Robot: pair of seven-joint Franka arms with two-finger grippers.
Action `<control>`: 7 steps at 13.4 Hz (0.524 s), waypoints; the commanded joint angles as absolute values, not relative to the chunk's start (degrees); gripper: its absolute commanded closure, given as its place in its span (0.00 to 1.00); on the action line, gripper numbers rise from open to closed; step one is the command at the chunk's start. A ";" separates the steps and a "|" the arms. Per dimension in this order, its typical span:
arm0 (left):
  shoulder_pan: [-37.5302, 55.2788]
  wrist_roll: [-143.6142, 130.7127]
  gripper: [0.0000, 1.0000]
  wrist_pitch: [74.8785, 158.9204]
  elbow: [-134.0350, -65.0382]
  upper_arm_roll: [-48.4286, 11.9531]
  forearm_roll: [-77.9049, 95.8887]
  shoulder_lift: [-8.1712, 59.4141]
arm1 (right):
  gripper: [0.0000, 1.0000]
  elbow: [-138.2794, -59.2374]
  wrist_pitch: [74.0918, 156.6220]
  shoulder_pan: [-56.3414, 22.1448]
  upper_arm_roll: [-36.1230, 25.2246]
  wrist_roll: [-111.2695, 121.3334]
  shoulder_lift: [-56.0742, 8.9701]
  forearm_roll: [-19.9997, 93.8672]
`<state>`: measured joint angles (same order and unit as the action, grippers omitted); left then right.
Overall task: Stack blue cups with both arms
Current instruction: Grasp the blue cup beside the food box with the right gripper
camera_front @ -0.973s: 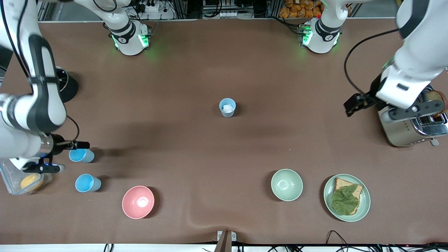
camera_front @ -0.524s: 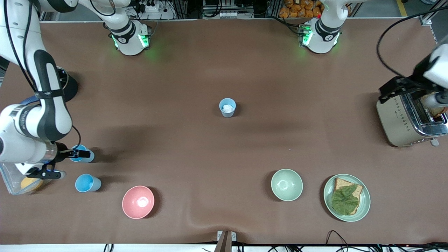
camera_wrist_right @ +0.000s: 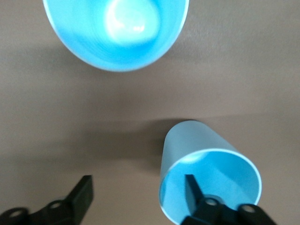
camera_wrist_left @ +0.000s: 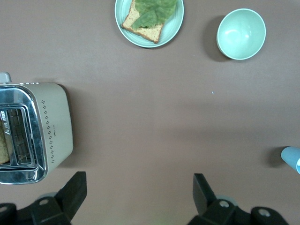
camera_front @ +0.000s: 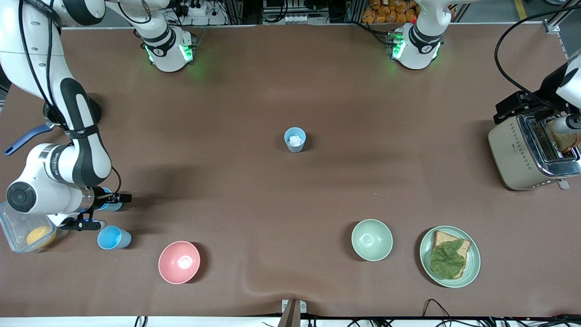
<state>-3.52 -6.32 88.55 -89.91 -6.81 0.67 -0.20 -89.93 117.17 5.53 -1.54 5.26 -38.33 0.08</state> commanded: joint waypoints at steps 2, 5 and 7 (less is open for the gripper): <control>-4.84 -5.36 0.00 89.39 -93.61 -9.49 1.41 -4.22 | 1.00 -90.35 117.86 6.15 -1.32 6.59 -37.62 -0.62; -4.13 -5.45 0.00 89.21 -93.16 -9.23 1.23 -4.22 | 1.00 -90.26 117.86 6.15 -1.41 9.13 -37.53 -0.70; -4.31 -5.45 0.00 89.12 -92.90 -9.23 1.23 -4.31 | 1.00 -90.18 117.69 6.24 -1.58 11.59 -37.00 -0.79</control>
